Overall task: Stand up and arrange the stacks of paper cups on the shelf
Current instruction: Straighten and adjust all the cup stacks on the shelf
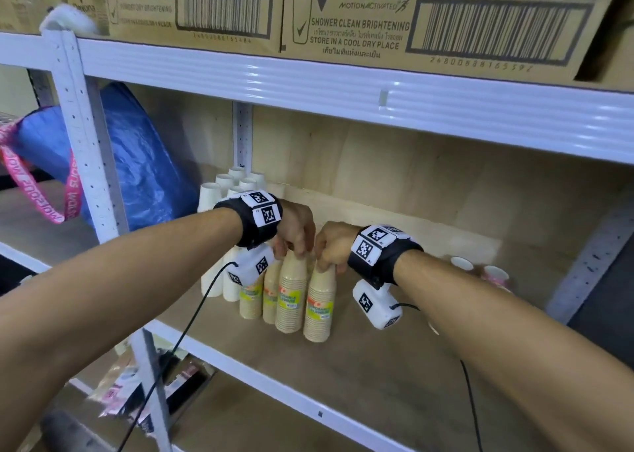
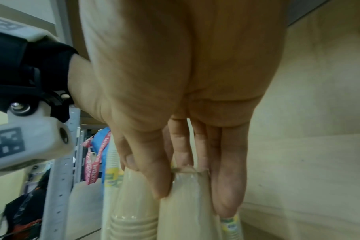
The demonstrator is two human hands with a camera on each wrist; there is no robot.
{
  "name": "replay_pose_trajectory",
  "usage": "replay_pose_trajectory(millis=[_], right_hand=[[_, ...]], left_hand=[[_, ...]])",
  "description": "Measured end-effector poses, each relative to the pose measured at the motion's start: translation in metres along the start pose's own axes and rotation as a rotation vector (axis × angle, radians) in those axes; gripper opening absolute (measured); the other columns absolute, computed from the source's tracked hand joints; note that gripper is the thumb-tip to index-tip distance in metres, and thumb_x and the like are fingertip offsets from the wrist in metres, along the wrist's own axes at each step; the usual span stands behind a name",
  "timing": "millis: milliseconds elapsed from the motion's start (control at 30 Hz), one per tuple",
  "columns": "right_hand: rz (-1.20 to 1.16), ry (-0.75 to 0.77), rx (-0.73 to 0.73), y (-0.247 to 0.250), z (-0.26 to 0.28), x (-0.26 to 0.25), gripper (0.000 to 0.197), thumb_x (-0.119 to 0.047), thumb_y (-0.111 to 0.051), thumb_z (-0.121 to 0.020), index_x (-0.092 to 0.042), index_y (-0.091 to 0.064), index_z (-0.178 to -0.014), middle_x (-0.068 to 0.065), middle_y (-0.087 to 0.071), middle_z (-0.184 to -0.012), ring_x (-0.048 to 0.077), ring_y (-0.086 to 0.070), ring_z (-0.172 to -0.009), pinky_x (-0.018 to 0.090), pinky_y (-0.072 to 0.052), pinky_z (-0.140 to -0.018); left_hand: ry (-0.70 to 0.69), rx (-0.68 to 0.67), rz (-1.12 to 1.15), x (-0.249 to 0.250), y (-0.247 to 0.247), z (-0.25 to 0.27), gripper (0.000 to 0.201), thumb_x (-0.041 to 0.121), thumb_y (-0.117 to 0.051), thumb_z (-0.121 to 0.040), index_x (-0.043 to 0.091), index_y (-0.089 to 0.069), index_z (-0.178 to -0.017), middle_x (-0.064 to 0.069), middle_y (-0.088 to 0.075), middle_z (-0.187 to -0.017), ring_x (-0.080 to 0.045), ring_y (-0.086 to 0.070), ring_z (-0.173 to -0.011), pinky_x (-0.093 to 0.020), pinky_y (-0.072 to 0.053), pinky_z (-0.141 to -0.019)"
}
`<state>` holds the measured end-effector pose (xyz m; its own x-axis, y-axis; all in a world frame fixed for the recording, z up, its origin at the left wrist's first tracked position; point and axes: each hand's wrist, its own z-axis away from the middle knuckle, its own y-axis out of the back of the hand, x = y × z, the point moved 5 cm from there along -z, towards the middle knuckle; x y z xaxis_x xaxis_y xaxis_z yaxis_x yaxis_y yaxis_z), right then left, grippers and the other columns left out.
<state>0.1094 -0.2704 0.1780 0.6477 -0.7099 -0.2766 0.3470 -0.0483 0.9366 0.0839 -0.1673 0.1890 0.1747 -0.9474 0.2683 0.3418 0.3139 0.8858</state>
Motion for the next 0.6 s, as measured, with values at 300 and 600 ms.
replay_pose_trajectory(millis=[300, 600], right_hand=[[0.054, -0.226, 0.23, 0.038, -0.004, 0.085, 0.031, -0.016, -0.075, -0.077, -0.004, -0.07, -0.106, 0.012, -0.068, -0.108, 0.024, -0.067, -0.093, 0.029, -0.053, -0.073], [-0.014, -0.338, 0.407, 0.034, -0.039, 0.165, 0.031, -0.019, -0.06, -0.087, -0.007, -0.058, -0.115, 0.011, -0.055, -0.116, 0.031, -0.057, -0.107, 0.032, -0.049, -0.085]], left_hand=[[-0.119, 0.195, -0.039, 0.051, 0.032, -0.063, 0.022, 0.008, -0.076, -0.076, 0.015, -0.072, -0.097, -0.006, -0.068, -0.096, -0.022, -0.068, -0.074, -0.02, -0.052, -0.05], [-0.212, 0.313, 0.015, 0.073, 0.029, -0.139, 0.029, 0.01, -0.075, -0.078, 0.013, -0.068, -0.106, -0.006, -0.061, -0.116, -0.021, -0.06, -0.093, -0.026, -0.051, -0.073]])
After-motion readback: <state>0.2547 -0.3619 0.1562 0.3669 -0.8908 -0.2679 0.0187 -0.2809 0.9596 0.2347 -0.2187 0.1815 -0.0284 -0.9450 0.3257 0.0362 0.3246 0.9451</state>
